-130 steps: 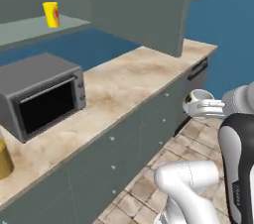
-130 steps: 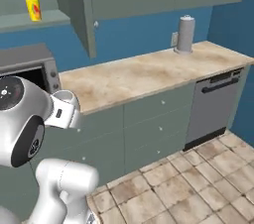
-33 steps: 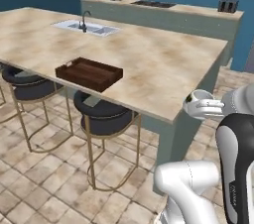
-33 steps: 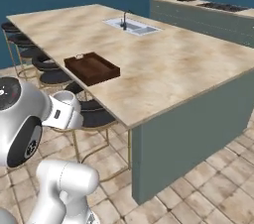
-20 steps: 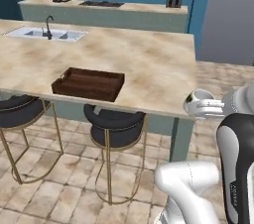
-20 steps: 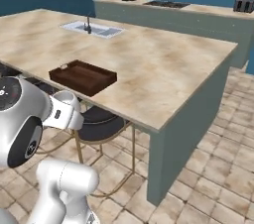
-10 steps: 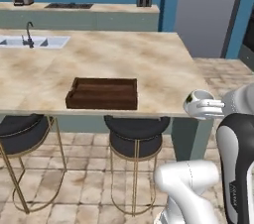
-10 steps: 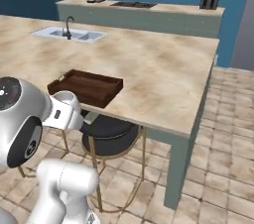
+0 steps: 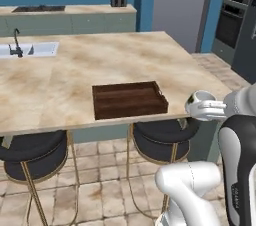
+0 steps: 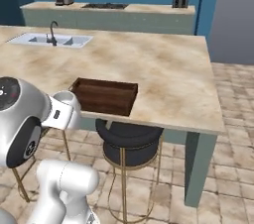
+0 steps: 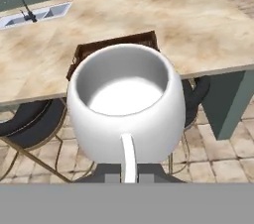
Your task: There is a tray on the dining counter. Grab the cup, mug, and pitcher and place them on the tray. The pitcher may be placed next to the tray if it cannot fit the tray.
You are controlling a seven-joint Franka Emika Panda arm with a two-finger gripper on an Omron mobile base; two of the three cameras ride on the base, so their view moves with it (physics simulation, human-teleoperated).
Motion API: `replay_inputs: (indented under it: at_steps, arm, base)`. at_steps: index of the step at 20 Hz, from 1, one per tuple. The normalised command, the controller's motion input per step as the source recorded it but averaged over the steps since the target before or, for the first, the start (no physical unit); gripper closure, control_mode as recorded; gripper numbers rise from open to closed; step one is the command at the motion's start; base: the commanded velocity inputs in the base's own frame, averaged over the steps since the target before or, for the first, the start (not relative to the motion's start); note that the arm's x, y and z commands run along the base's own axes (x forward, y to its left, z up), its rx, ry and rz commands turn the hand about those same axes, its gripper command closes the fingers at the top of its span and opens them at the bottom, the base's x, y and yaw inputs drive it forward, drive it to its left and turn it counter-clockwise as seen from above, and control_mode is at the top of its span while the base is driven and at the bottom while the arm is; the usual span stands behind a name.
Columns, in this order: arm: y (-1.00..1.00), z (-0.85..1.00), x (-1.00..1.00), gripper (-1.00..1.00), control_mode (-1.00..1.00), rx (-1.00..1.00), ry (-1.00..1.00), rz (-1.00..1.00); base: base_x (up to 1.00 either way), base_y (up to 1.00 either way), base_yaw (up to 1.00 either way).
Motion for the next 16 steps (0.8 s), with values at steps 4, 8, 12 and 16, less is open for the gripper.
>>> replay_inputs:
  at_steps: [4,8,12,16]
  arm:
    - [0.00,0.00,0.00,1.00,1.00,0.00,0.00,0.00]
    - [0.00,0.00,0.00,1.00,1.00,0.00,0.00,0.00]
    - [0.11,0.00,0.07,1.00,-1.00,0.00,0.00,-0.07]
    - [0.30,0.00,0.46,1.00,-1.00,0.00,0.00,-0.19]
  base:
    - [0.67,0.75,-0.35]
    - [0.61,0.57,-0.33]
    - [0.25,0.39,-0.23]
    - [0.00,0.00,0.00]
